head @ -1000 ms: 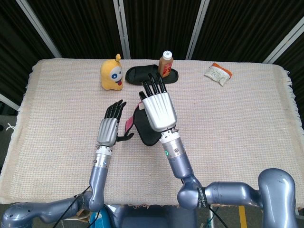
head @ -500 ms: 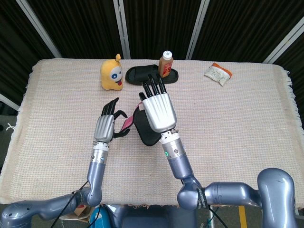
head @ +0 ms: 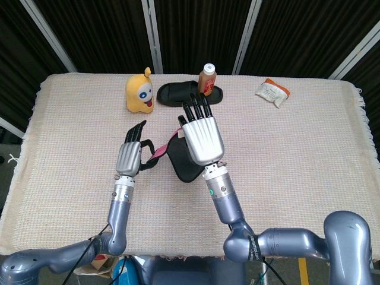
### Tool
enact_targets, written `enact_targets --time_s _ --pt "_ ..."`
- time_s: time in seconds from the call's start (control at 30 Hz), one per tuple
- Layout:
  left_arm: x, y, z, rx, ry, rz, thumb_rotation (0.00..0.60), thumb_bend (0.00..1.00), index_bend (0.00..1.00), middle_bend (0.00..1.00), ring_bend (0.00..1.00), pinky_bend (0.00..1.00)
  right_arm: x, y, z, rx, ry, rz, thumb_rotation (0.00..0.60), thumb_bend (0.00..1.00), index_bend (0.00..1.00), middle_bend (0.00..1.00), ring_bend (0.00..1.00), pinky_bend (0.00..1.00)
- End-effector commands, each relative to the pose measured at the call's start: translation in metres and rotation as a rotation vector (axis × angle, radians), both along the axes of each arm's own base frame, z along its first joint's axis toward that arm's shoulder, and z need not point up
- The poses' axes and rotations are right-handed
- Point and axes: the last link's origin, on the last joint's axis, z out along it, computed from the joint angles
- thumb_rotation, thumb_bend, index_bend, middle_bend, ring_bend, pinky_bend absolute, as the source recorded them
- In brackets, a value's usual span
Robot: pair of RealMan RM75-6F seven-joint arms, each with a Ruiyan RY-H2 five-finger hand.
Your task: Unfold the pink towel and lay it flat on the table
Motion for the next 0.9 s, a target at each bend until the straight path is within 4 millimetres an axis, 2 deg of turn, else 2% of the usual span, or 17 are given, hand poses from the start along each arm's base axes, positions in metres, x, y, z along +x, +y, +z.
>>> enact_targets --time_s 0.03,0.33,0.6,0.9 --pt "0.0 0.001 0.0 -0.001 0.004 -0.003 0.6 0.31 0.65 0.0 0.0 0.0 0.0 0.001 0.0 0.001 -0.002 0.002 0.6 0.5 0.65 0.29 0.12 0.11" --pt "0.003 0.003 0.0 -0.004 0.025 -0.011 0.6 0.36 0.65 0.0 0.0 0.0 0.0 0.001 0.004 -0.006 -0.008 0.001 0.6 0.5 0.65 0.29 0.12 0.11" --pt "0.002 0.004 0.005 0.001 0.034 -0.016 0.6 0.47 0.65 0.01 0.0 0.0 -0.001 0.001 0.008 -0.005 -0.012 -0.003 0.6 0.5 0.65 0.29 0.12 0.11" --pt "0.001 0.007 0.012 0.017 0.043 -0.025 0.6 0.53 0.66 0.02 0.0 0.0 -0.006 0.002 0.008 0.001 -0.015 -0.008 0.6 0.5 0.65 0.29 0.12 0.11"
